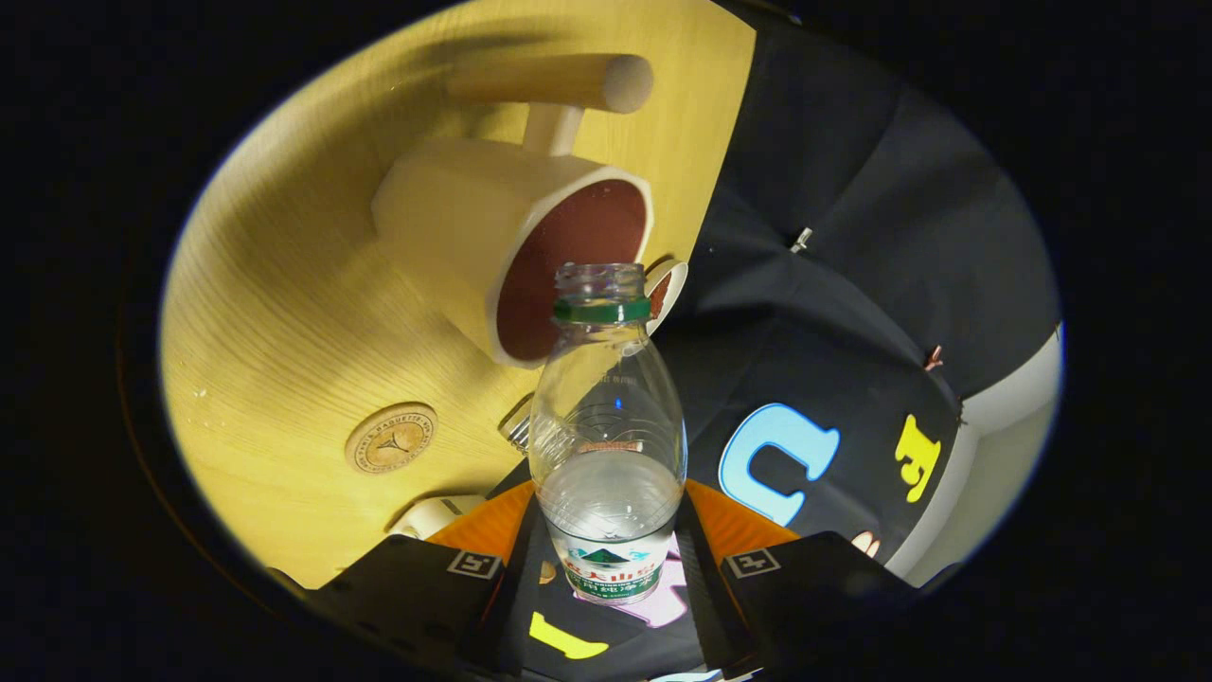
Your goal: Take the bottle from table, then pour the juice into the cup, finally place the bottle on the coaster
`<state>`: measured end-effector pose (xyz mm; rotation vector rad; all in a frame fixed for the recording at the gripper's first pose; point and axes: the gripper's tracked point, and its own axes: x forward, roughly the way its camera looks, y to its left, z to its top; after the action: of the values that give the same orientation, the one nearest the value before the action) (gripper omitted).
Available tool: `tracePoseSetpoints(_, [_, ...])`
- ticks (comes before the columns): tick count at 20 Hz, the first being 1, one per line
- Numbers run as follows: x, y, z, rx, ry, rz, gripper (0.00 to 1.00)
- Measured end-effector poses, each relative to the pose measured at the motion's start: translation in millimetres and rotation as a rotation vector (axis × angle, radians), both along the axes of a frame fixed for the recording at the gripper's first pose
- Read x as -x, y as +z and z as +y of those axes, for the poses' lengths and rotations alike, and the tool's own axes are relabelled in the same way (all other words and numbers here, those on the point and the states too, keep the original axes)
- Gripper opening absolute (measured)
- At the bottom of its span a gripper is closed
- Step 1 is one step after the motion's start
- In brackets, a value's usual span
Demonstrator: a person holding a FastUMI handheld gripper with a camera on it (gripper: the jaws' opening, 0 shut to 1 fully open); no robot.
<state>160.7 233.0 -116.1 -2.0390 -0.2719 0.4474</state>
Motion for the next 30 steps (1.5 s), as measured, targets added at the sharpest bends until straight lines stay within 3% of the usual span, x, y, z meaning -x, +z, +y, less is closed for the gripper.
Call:
tracePoseSetpoints(10, [4.0,31.6,-48.5,-0.470,-0.213,0.154,0.71])
tracePoseSetpoints(15, [5.2,62.0,-69.8,-0.796,-0.305,0.276,0.71])
tracePoseSetpoints(23, [8.2,72.6,-70.9,-1.131,-0.313,0.506,0.71])
tracePoseSetpoints(26, [10.8,61.2,-65.7,-1.256,-0.363,0.653,0.71])
tracePoseSetpoints(30, [-4.1,57.5,-62.9,-1.429,-0.351,0.751,0.71])
